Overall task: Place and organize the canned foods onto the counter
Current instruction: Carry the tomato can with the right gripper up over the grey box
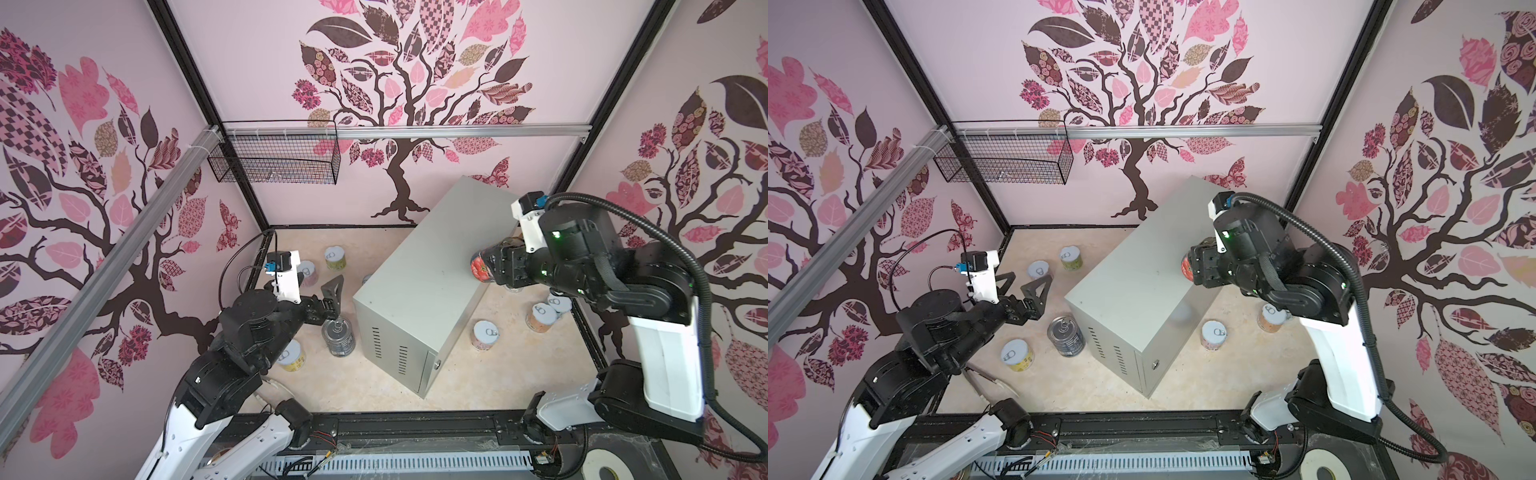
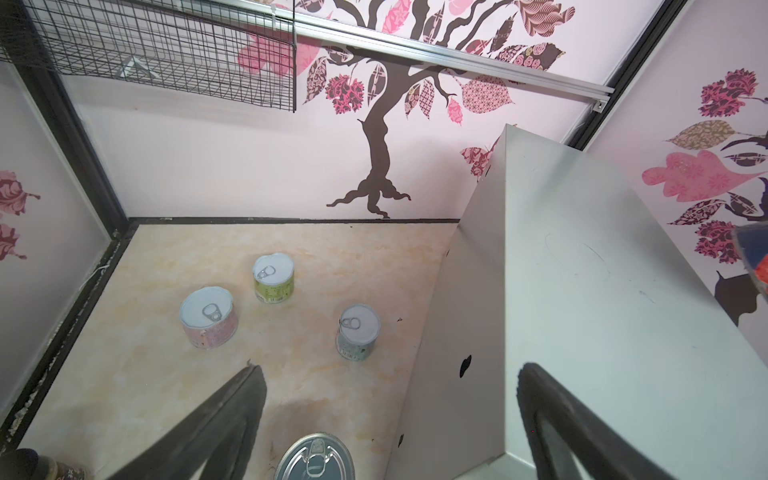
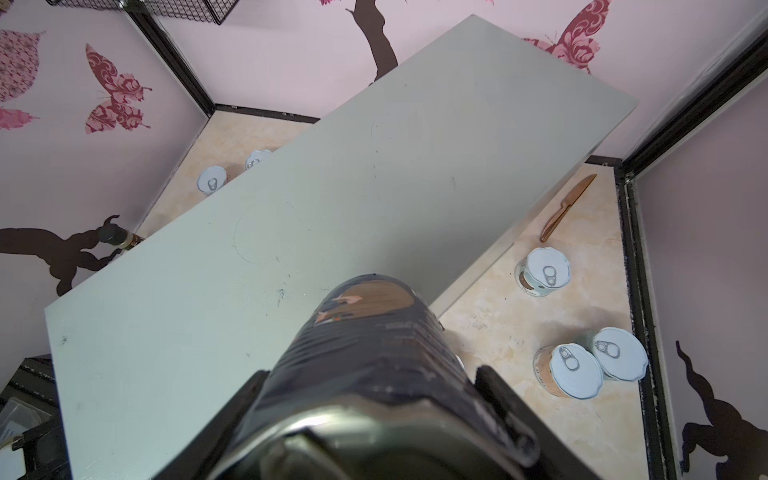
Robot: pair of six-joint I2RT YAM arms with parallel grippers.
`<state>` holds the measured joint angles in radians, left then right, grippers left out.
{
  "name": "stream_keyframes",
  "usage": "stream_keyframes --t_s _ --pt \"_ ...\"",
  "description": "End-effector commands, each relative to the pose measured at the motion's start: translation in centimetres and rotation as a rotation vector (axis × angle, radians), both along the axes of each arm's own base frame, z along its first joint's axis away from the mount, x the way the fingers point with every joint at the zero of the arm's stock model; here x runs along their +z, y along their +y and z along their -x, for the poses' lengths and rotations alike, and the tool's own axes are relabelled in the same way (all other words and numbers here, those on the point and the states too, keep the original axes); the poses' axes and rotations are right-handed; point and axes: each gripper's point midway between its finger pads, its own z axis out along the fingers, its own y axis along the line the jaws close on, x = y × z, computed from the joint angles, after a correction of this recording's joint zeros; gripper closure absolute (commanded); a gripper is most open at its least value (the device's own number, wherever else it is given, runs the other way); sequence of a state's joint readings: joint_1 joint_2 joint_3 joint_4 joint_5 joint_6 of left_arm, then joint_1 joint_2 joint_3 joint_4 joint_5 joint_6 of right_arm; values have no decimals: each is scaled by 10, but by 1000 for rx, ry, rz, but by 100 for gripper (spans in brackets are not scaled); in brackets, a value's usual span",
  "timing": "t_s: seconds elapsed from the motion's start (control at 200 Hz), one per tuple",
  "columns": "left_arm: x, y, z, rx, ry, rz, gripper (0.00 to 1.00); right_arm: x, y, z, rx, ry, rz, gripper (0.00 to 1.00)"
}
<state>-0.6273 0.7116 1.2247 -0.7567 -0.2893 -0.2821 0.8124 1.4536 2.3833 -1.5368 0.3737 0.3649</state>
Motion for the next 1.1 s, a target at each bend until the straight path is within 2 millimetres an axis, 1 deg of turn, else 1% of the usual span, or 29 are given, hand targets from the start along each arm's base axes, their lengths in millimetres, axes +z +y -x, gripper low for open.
stream_keyframes --t_s 0.0,0.1,0.35,0.59,0.685,0.79,0.925,1.02,1.095 --pt "14 -2 3 -24 -34 11 2 15 14 -9 40 -43 -49 66" --pt "13 -5 2 -33 -34 16 2 11 21 -15 44 -33 -41 65" --pt "9 -8 1 -49 -30 10 2 1 38 -32 49 -8 -17 49" --pt "9 -9 4 -60 -34 11 3 -6 52 -46 62 2 7 26" --pt "8 -9 5 -64 -34 14 3 -9 55 -50 59 2 23 20" --pt "8 -10 5 -68 -33 15 3 -11 58 -54 65 -4 36 9" --pt "9 -12 4 -76 -34 17 3 -9 61 -58 68 -15 42 6" --pt "10 -14 3 -82 -34 21 3 -8 62 -60 71 -30 39 0" --pt "12 -15 3 -84 -36 23 2 -8 61 -60 72 -50 32 0"
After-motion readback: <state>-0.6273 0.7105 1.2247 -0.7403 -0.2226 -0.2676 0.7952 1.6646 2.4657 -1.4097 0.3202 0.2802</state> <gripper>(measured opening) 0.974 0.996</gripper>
